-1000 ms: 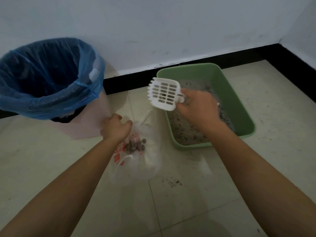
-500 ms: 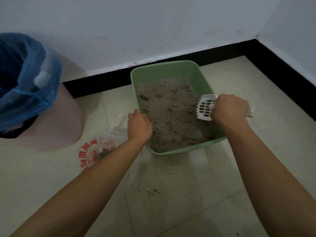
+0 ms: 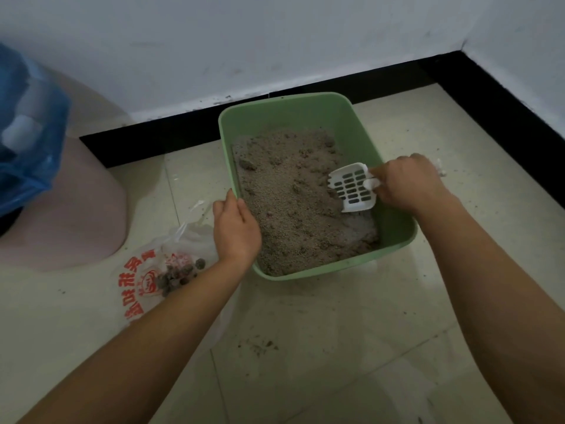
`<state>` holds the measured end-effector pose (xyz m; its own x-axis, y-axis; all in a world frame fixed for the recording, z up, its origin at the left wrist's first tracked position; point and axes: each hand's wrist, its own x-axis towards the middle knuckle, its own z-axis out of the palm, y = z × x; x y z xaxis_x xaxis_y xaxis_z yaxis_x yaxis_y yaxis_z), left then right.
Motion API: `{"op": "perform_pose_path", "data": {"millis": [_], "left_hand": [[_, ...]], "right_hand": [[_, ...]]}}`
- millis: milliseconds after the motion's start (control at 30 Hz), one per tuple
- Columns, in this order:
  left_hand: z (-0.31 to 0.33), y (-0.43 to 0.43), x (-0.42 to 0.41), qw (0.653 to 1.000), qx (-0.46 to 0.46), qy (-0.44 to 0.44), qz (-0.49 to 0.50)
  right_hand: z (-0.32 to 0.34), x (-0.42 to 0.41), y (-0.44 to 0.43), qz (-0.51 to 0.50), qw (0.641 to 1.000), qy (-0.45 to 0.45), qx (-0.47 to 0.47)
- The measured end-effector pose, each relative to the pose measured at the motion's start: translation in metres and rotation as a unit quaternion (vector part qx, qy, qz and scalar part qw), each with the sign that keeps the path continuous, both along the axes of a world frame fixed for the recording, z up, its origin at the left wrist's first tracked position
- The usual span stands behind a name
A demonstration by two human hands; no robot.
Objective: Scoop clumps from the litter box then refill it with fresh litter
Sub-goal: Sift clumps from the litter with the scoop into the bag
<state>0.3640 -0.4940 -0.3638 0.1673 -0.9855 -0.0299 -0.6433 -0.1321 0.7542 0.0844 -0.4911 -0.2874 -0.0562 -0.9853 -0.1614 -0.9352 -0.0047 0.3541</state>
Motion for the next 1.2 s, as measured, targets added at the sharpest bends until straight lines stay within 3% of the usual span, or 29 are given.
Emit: {"op": "perform_pose_path", "data": {"millis": [200, 333, 400, 567, 667, 867, 1067, 1200], "left_hand": [[0.000, 0.002, 0.001, 1.000, 0.002, 0.018, 0.003], [0.002, 0.001, 0.001, 0.999, 0.013, 0.032, 0.002], [0.003, 0.002, 0.002, 0.999, 0.013, 0.036, 0.000], [0.002, 0.002, 0.004, 0.999, 0.013, 0.030, -0.010], [0.002, 0.001, 0.003, 0.999, 0.022, 0.040, -0.005], [0.000, 0.000, 0.002, 0.998, 0.020, 0.063, 0.000], [-0.001, -0.001, 0.005, 0.997, 0.020, 0.074, -0.006], [-0.002, -0.003, 0.007, 0.995, 0.035, 0.088, -0.008]], "right_hand": [[-0.021, 0.024, 0.007, -0.059, 0.975, -0.206, 0.055], [-0.027, 0.031, 0.013, -0.076, 0.960, -0.262, 0.061], [-0.023, 0.033, 0.010, -0.084, 0.961, -0.251, 0.080], [-0.002, 0.035, 0.001, -0.110, 0.986, -0.114, 0.057], [-0.003, 0.038, -0.002, -0.123, 0.986, -0.100, 0.052], [-0.038, 0.055, 0.001, -0.089, 0.950, -0.283, 0.093], [-0.063, 0.084, 0.008, -0.069, 0.927, -0.366, 0.052], [-0.065, 0.069, 0.018, -0.131, 0.871, -0.471, 0.048]]}}
